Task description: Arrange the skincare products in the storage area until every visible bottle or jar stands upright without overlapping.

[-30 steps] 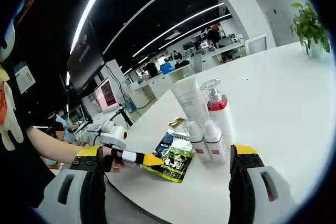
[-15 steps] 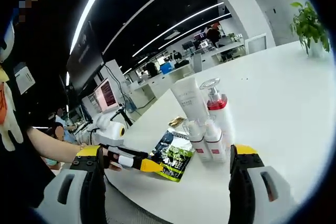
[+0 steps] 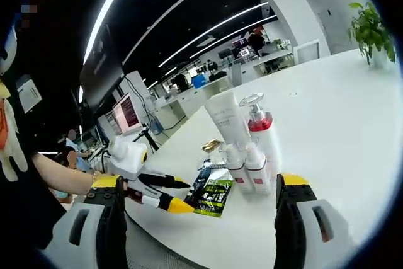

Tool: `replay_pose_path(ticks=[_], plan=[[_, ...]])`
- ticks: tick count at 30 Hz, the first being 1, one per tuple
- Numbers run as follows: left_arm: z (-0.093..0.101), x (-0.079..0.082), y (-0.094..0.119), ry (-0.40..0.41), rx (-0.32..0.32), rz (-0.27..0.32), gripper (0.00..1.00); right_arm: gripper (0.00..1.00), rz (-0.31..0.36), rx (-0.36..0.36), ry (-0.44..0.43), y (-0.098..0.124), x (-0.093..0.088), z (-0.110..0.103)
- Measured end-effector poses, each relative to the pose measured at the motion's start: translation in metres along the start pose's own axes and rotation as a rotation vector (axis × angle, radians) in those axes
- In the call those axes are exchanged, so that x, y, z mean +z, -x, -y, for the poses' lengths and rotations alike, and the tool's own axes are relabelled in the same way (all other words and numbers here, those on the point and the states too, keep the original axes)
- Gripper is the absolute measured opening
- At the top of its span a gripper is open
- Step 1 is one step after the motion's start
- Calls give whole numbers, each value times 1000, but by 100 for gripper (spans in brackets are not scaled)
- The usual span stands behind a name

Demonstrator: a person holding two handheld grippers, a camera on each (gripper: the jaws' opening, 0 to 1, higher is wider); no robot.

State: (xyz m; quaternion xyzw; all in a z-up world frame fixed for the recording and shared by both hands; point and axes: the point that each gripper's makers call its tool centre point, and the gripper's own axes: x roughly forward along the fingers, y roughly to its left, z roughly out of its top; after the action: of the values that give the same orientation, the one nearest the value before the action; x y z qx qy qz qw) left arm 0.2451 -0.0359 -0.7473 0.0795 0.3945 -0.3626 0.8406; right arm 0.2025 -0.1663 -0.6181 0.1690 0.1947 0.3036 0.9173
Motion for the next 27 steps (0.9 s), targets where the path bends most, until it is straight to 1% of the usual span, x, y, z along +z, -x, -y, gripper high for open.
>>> replay_pose_path(ticks=[3, 5, 8, 10, 11, 14, 15, 17, 20, 24, 27], plan=[[-2, 4, 0, -34, -1, 13, 54, 100, 0, 0, 0, 0, 0, 2], [-1, 9, -1, -55, -13, 21, 55, 100, 1, 0, 0, 0, 0, 3], [-3, 15, -7, -85, -24, 29, 55, 100, -4, 1, 0, 0, -1, 1], [-2, 14, -12, -113, -26, 20, 55, 100, -6, 1, 4, 0, -1, 1], [-8, 13, -17, -139, -19, 5, 54, 100, -6, 1, 4, 0, -1, 1], [-3, 13, -20, -167, -22, -16, 55, 100, -7, 0, 5, -1, -2, 3], [-5, 9, -24, -188, -24, -32, 55, 100, -7, -1, 4, -1, -2, 3], [-9, 3, -28, -199, -21, -57, 56, 100, -4, -2, 1, -1, -2, 4], [-8, 7, -26, -241, -28, -56, 57, 100, -4, -3, 0, -1, -2, 4], [-9, 8, -27, -256, -38, -54, 58, 100, -6, -3, 0, -1, -3, 5], [-9, 8, -28, -249, -38, -56, 58, 100, -8, -4, -1, -1, -4, 5]])
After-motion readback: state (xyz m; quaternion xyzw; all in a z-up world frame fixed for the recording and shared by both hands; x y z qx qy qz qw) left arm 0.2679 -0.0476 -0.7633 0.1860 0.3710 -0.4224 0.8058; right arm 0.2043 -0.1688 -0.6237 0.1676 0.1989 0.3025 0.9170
